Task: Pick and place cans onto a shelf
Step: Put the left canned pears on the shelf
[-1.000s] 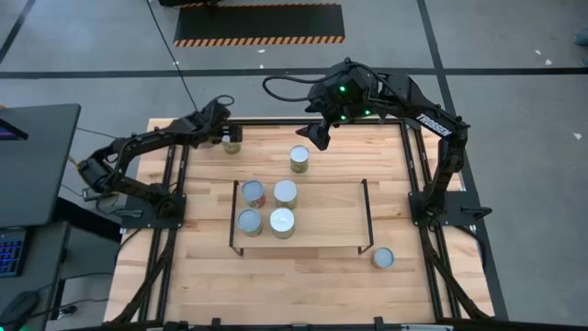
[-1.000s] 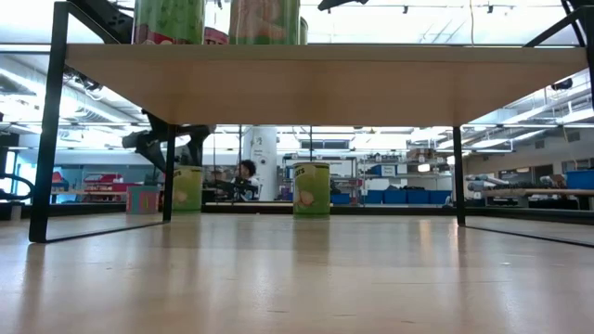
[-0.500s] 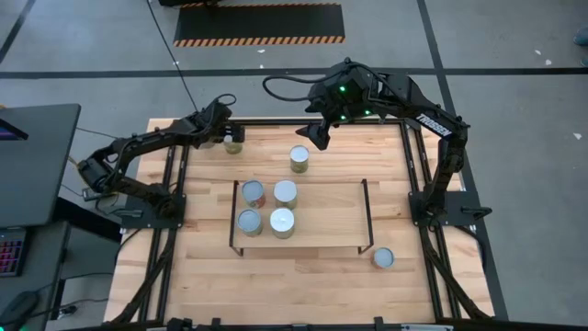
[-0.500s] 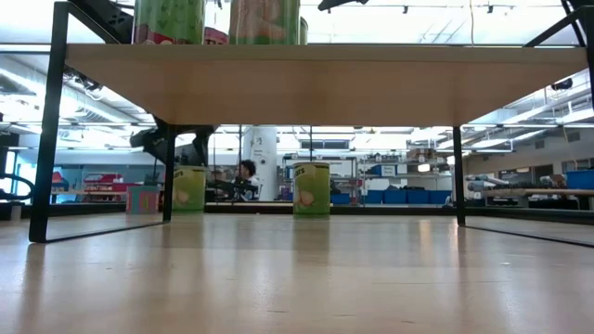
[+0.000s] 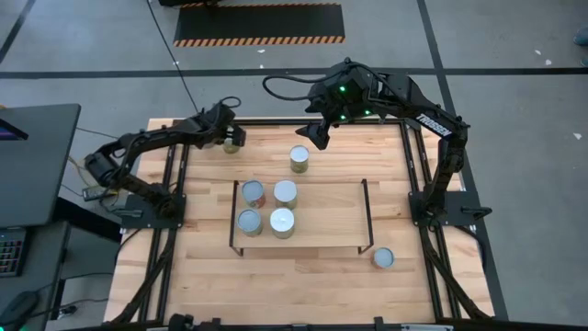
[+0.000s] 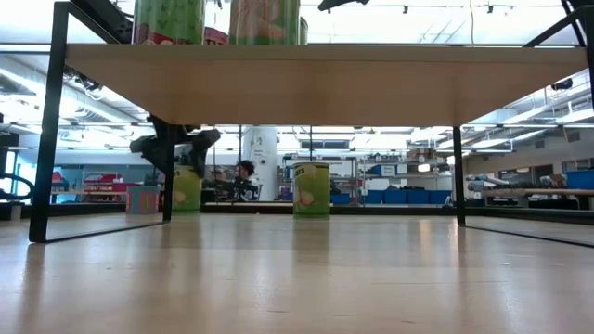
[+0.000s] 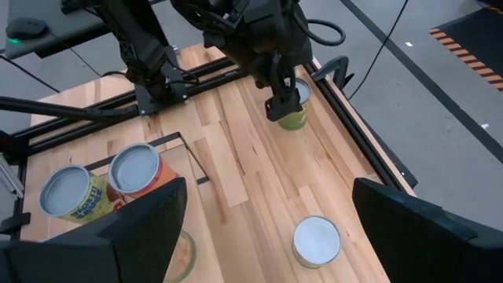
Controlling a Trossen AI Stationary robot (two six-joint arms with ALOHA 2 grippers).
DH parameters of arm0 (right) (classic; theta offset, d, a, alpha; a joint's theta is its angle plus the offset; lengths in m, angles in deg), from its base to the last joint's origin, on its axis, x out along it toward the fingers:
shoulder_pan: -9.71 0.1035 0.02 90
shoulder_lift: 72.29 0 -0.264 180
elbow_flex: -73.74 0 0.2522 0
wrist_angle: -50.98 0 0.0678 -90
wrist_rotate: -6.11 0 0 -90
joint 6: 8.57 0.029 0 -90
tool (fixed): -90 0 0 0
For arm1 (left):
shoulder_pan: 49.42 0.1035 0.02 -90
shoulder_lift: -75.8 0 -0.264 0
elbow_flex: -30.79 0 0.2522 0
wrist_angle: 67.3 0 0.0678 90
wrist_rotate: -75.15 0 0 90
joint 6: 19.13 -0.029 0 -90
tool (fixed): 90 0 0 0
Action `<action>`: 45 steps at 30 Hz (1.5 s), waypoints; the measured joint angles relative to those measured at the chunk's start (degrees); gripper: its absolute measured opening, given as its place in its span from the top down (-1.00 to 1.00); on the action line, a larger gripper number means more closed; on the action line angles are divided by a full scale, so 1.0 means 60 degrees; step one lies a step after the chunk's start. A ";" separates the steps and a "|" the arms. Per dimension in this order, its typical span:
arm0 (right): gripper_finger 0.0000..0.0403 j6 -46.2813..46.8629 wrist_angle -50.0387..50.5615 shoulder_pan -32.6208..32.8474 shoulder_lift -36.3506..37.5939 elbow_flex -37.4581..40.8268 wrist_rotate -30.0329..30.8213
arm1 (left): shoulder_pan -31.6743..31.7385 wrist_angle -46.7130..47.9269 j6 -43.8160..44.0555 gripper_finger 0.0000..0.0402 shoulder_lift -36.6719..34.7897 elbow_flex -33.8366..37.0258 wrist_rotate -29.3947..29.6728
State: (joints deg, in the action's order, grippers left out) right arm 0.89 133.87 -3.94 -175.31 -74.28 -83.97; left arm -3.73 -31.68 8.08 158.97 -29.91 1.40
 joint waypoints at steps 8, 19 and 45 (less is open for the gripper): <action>-0.84 -0.0170 -0.0002 -0.0010 0.0000 0.0000 0.0015 | 0.0000 -0.0091 -0.0838 -0.56 0.0330 -0.0029 -0.0064; -0.79 -0.1000 0.0522 -0.0400 0.0413 0.0000 0.0031 | -0.1183 0.4257 -0.0363 -0.58 -0.0945 -0.3502 -0.0593; -0.73 -0.1273 0.2392 0.0966 0.2213 -0.0004 0.0684 | -0.7791 0.2030 -0.0003 -0.58 0.0877 -0.8783 0.0004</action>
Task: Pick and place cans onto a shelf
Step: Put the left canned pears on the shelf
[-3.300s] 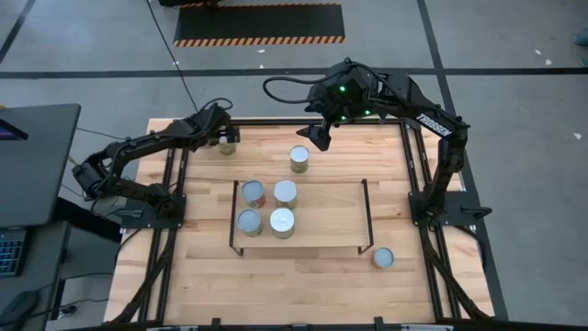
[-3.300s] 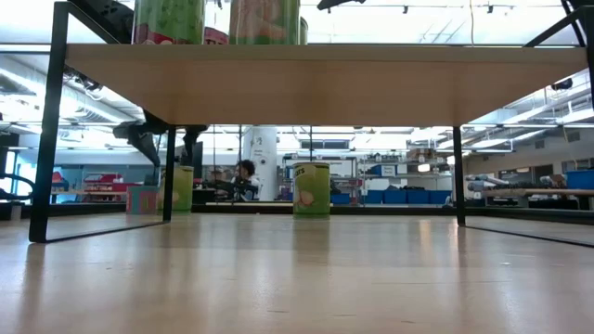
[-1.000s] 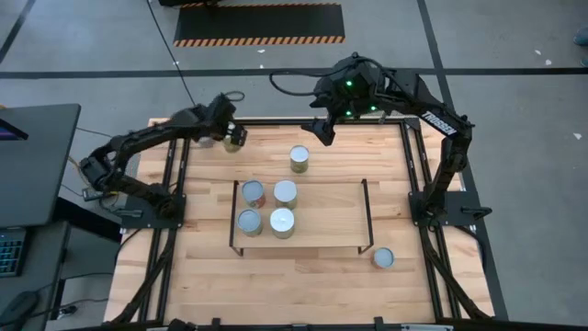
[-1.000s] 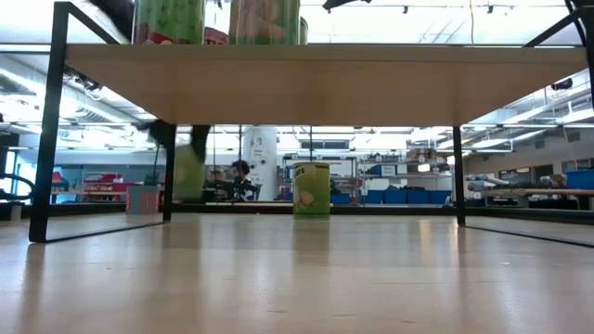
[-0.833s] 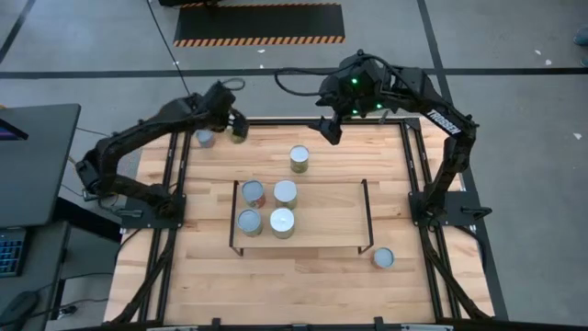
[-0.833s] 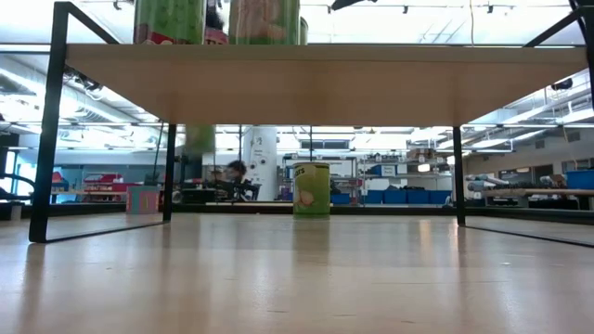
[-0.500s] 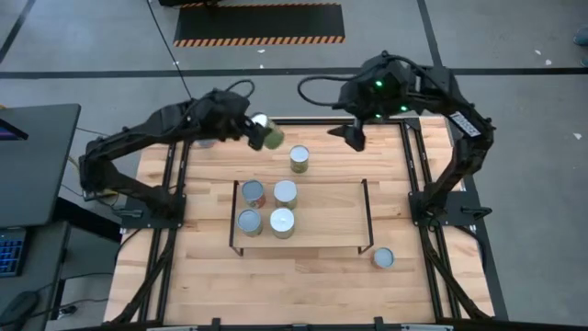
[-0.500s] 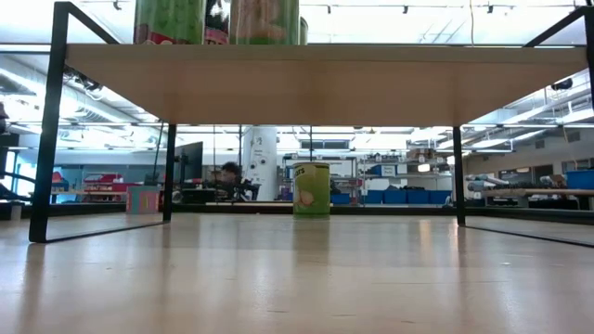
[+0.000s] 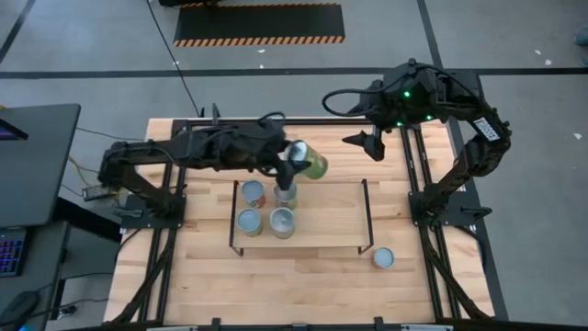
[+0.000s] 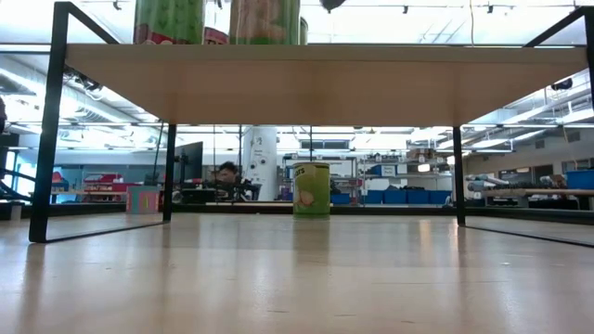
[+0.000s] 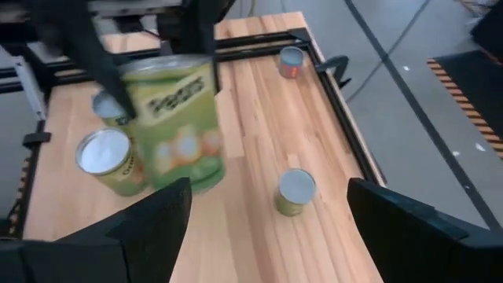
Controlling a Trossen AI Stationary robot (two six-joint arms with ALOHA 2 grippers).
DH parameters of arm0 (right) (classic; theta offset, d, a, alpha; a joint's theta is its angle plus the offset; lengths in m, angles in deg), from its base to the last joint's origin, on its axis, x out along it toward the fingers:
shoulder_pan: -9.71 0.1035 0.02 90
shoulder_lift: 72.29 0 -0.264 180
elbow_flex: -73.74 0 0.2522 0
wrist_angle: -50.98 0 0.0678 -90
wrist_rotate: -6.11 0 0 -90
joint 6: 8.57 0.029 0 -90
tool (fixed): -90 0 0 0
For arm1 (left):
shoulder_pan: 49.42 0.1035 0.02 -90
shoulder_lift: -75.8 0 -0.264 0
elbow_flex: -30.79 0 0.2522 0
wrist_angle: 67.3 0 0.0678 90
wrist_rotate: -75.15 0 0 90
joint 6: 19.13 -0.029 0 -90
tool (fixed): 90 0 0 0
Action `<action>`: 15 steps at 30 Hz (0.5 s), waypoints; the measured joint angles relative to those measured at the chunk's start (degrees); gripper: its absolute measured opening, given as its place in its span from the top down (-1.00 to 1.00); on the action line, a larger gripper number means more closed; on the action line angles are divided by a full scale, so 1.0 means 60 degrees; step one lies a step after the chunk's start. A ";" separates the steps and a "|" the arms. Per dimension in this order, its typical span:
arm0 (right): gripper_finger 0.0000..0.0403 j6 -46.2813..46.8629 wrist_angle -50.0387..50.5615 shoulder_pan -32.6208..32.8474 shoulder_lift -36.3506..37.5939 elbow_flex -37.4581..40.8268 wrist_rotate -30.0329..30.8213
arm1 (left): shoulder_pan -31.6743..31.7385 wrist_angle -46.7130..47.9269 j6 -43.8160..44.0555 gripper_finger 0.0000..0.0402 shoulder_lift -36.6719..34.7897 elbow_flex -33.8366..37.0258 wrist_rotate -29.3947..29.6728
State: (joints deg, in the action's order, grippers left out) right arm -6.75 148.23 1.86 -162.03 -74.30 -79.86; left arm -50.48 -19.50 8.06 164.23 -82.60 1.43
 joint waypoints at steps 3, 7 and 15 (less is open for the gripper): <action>-0.73 0.0191 0.0273 0.0010 0.0105 0.0000 0.0190 | -0.0084 0.0173 -0.0439 -0.58 0.0720 -0.0861 -0.0530; -0.73 0.0250 0.0588 -0.0006 0.0243 0.0000 0.0416 | -0.0233 0.0337 -0.1158 -0.58 0.1602 -0.1693 -0.1168; -0.73 0.1028 0.0724 -0.0030 0.0285 0.0000 0.0646 | -0.0479 0.0679 -0.1861 -0.58 0.2943 -0.2036 -0.1480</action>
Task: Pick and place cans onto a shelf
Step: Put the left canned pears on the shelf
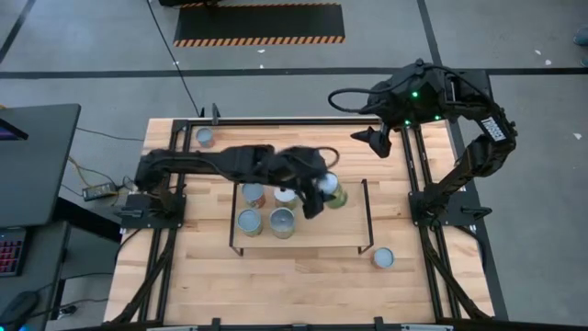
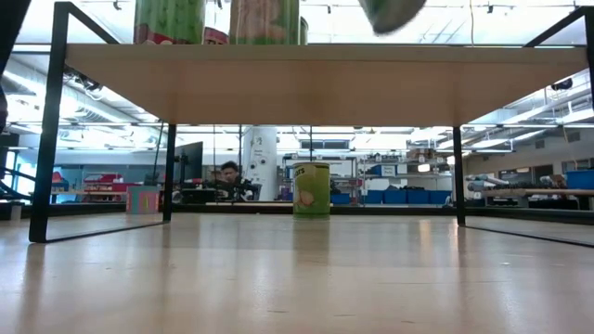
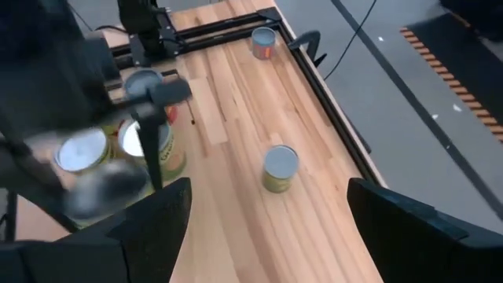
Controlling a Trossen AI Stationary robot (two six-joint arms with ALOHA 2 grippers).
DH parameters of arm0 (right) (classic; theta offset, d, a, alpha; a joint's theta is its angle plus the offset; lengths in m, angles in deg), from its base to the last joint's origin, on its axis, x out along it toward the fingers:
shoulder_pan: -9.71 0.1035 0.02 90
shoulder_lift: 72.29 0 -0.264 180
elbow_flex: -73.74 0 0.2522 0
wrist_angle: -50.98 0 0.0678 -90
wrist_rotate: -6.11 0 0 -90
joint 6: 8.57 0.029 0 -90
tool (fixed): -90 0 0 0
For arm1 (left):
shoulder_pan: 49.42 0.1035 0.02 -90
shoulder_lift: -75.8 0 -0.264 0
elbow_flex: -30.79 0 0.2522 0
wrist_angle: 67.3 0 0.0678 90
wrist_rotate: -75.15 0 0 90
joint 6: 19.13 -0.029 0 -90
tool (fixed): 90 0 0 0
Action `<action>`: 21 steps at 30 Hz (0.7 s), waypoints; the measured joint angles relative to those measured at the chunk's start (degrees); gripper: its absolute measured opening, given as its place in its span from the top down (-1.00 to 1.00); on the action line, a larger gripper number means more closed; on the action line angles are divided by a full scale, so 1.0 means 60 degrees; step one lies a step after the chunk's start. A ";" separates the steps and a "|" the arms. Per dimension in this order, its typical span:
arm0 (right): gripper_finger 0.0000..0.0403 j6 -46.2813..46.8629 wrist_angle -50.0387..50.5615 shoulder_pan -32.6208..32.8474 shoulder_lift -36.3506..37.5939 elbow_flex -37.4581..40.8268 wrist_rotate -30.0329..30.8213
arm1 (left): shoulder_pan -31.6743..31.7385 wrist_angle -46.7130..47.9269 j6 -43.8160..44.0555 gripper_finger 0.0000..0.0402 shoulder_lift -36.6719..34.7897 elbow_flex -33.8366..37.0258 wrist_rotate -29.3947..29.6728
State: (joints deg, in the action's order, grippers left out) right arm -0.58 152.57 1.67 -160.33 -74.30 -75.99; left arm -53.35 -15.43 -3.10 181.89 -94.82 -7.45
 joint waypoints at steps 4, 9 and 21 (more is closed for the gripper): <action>-0.73 0.0290 -0.0062 -0.0004 -0.0024 0.0000 0.0007 | 0.0004 0.0415 -0.0081 -0.58 0.0430 0.0004 0.0073; -0.73 0.0619 -0.0107 0.0019 -0.0102 0.0004 0.0164 | 0.0003 0.0816 -0.0536 -0.59 0.0520 0.0013 0.0537; -0.73 0.0644 -0.0253 0.0033 -0.0326 0.0004 0.0171 | 0.0033 0.1117 -0.0945 -0.81 0.0673 0.0122 0.0320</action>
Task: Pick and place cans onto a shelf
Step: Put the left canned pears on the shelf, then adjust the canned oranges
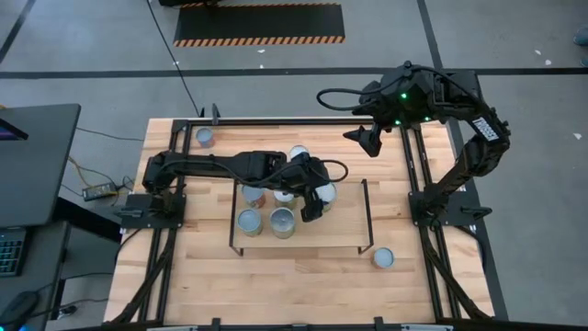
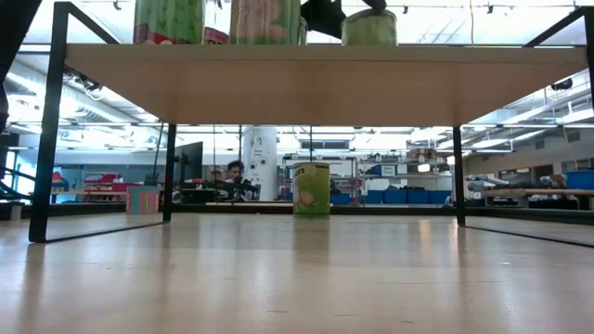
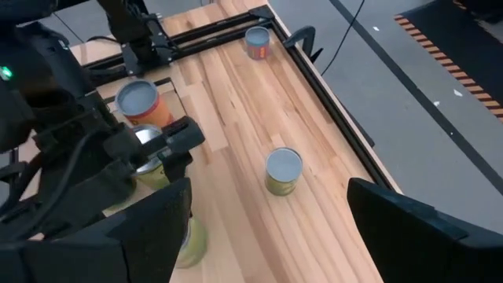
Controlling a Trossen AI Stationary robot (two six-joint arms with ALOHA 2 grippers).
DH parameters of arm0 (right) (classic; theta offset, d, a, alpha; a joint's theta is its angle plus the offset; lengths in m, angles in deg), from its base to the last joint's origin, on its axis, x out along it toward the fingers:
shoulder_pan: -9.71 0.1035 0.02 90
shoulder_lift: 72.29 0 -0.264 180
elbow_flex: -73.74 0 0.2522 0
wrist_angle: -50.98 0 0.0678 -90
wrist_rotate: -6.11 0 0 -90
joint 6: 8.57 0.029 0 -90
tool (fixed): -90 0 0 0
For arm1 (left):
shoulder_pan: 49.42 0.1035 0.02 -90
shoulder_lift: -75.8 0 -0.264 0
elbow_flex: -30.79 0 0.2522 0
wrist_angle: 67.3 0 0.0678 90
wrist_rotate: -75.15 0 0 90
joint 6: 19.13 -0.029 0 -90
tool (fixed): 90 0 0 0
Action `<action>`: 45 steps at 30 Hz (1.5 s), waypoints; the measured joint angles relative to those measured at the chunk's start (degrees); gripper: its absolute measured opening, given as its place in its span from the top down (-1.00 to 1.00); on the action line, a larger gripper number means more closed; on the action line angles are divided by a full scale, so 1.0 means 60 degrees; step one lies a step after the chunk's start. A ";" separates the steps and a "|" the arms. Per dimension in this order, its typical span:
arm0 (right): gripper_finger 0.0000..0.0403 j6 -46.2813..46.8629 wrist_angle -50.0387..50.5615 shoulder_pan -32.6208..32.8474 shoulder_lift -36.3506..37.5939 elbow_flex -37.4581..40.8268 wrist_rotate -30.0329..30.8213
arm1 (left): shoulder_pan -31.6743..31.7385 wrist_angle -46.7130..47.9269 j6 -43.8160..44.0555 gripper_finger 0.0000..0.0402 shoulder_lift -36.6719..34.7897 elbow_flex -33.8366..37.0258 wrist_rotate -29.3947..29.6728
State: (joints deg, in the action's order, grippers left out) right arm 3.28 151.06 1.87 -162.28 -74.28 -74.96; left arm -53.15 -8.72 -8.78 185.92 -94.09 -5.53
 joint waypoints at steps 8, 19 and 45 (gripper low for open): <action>-0.73 -0.0051 -0.0115 0.0000 0.0007 0.0000 -0.0004 | 0.0033 -0.0058 -0.0118 -0.81 -0.0015 -0.0002 0.0081; -0.73 -0.0149 -0.0093 0.0004 0.0007 0.0000 -0.0182 | 0.0035 0.1621 -0.0097 -0.81 -0.1568 -0.0002 0.0098; -0.73 0.0000 -0.0312 0.0000 0.0007 0.0000 -0.0182 | 0.0325 0.4719 0.0199 -0.71 -0.1305 -0.0002 0.1101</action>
State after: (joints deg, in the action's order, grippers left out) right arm 3.29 149.19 1.87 -162.24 -74.28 -76.06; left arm -51.20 19.59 -7.58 178.09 -94.10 1.07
